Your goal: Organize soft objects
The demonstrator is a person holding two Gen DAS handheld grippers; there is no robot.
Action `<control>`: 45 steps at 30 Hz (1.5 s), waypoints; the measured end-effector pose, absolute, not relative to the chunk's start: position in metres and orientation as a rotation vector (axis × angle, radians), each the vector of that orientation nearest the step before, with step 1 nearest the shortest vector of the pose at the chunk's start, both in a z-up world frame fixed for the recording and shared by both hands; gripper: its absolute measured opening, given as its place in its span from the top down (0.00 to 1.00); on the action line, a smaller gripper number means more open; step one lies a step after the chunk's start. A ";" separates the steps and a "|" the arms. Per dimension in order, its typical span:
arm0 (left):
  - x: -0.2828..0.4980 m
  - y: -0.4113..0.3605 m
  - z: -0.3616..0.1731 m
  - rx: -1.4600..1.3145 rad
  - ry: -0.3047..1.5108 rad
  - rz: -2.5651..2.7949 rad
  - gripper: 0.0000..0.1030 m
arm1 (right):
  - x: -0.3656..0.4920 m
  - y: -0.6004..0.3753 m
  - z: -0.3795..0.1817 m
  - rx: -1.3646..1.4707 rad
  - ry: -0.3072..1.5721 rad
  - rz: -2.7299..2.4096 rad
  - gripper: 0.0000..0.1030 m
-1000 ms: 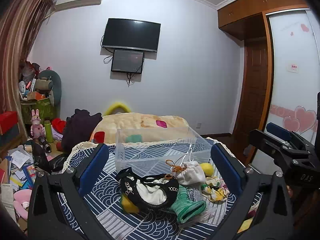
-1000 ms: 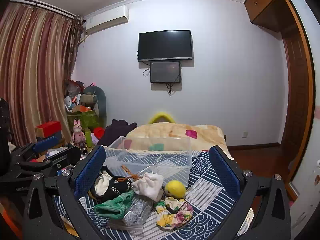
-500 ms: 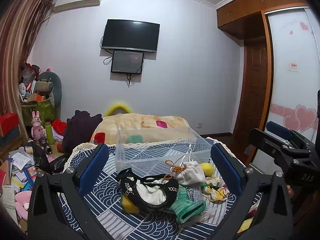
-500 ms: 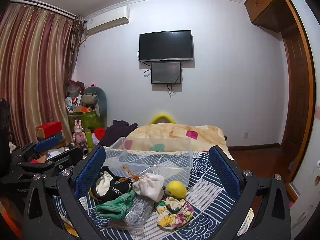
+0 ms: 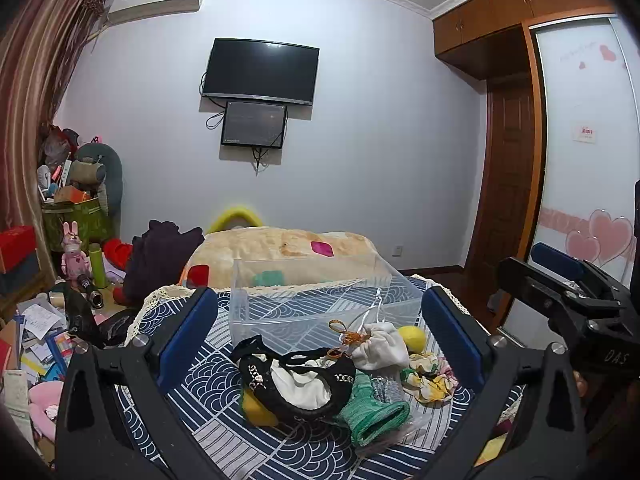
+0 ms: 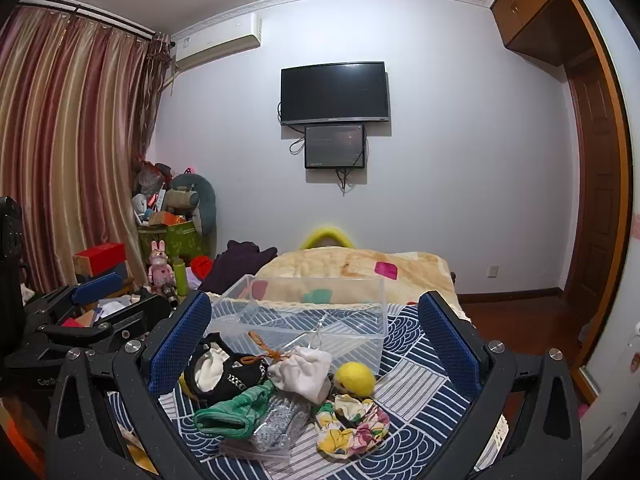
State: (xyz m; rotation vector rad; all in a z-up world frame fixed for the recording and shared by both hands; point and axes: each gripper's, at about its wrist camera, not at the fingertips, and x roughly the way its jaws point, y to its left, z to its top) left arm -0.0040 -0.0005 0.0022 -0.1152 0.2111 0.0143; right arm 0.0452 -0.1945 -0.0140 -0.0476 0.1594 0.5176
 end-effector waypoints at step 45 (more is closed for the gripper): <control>0.011 0.024 -0.014 -0.176 0.249 0.075 0.19 | 0.067 -0.206 -0.030 0.024 0.214 0.466 0.06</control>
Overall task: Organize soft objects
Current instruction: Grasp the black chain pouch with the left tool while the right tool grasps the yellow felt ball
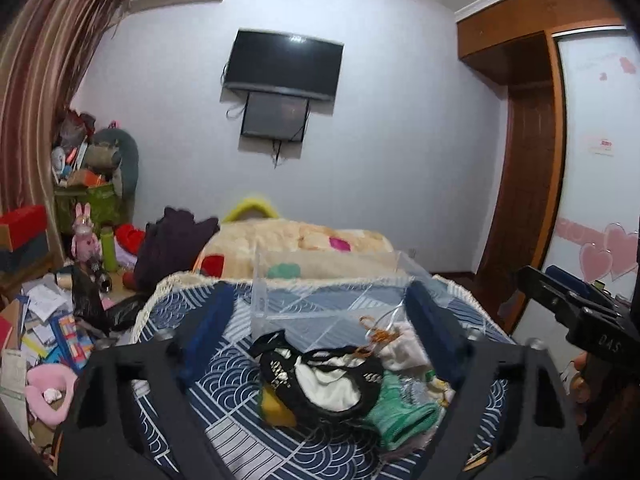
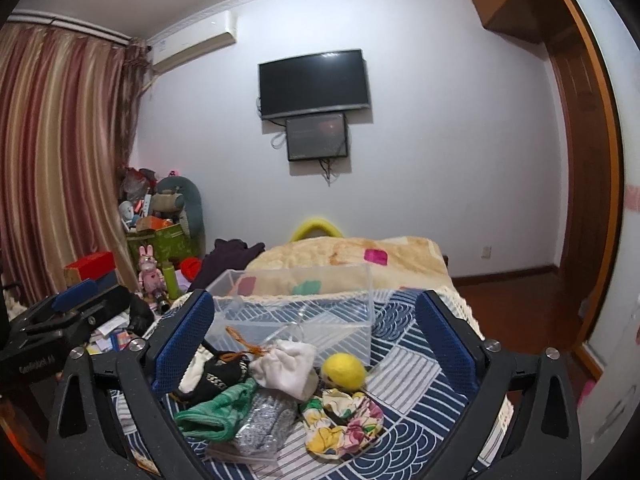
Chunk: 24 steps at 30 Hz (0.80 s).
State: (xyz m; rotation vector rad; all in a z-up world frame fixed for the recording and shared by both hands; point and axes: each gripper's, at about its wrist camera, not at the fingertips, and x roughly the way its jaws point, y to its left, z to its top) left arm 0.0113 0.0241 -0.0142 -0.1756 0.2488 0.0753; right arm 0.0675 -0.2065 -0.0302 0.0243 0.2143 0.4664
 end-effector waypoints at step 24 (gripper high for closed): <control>0.077 0.051 -0.098 -0.239 0.534 0.036 0.59 | 0.132 -0.199 -0.098 0.018 0.520 0.432 0.39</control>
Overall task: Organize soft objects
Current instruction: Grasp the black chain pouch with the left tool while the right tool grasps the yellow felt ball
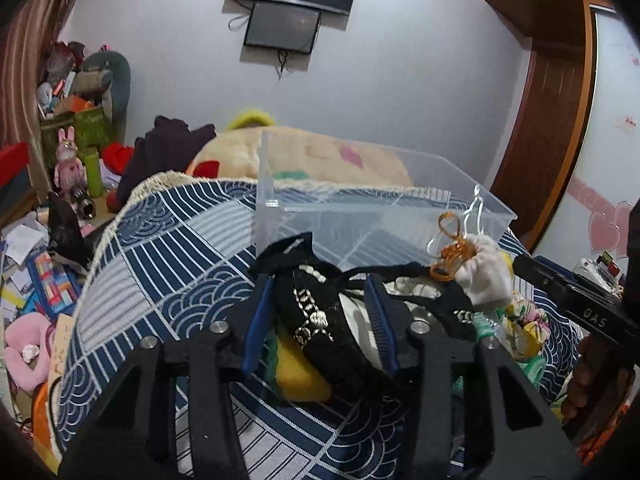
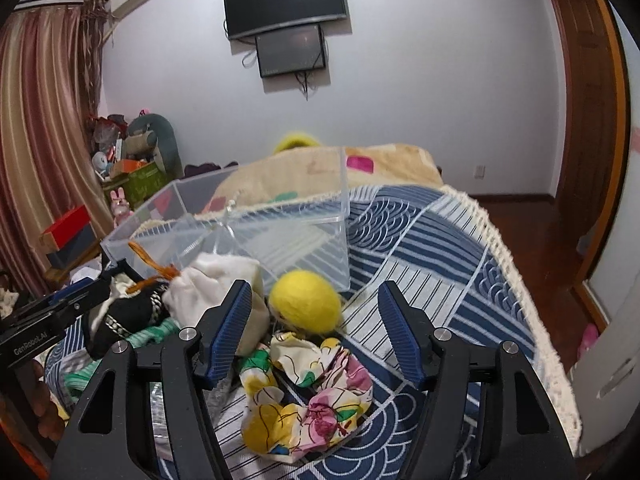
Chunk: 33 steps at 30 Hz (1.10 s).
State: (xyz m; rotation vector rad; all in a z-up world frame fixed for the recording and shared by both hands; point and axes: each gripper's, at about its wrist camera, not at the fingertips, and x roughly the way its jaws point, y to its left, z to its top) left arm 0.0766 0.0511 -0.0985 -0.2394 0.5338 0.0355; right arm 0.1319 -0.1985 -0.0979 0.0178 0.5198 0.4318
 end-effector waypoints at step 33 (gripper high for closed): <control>0.053 0.045 -0.030 -0.218 0.360 0.010 0.87 | 0.118 -0.200 -0.057 0.037 0.433 0.447 0.64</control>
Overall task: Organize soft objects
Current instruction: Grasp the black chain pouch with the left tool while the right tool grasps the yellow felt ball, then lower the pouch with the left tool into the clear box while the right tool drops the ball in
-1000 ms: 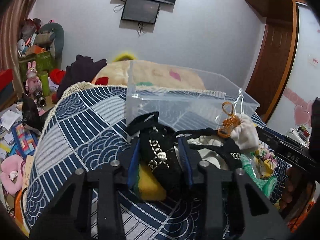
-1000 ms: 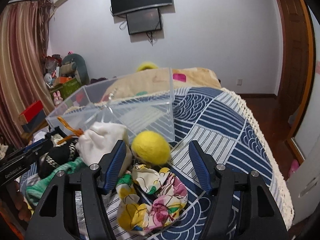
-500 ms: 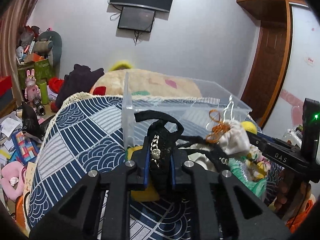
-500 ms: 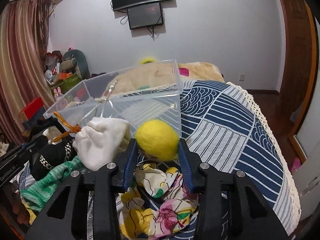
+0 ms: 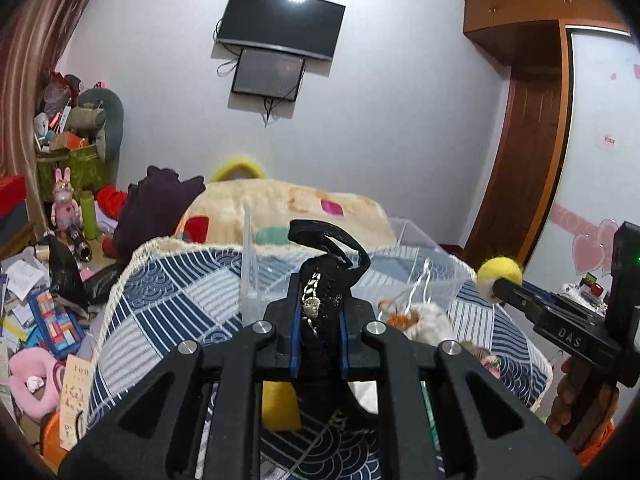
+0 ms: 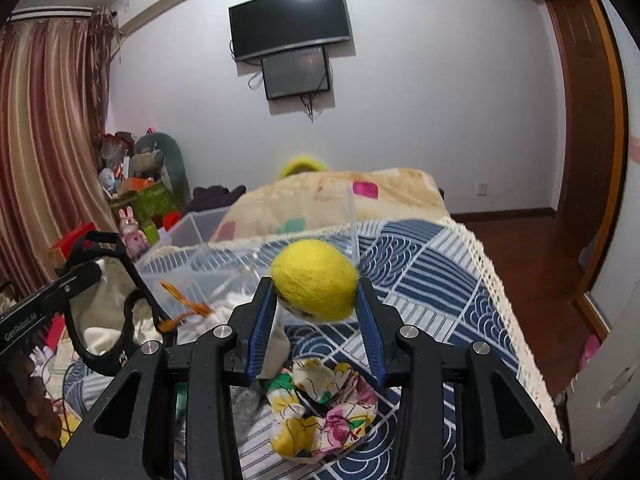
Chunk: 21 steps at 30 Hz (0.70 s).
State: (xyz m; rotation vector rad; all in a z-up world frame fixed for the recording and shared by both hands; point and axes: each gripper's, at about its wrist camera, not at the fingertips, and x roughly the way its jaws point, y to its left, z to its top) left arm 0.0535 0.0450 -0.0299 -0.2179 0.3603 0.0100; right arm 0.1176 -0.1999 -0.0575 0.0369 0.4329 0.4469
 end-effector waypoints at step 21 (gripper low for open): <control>0.117 0.054 0.013 -0.104 0.323 0.073 0.87 | 0.162 -0.180 -0.025 -0.054 0.401 0.469 0.64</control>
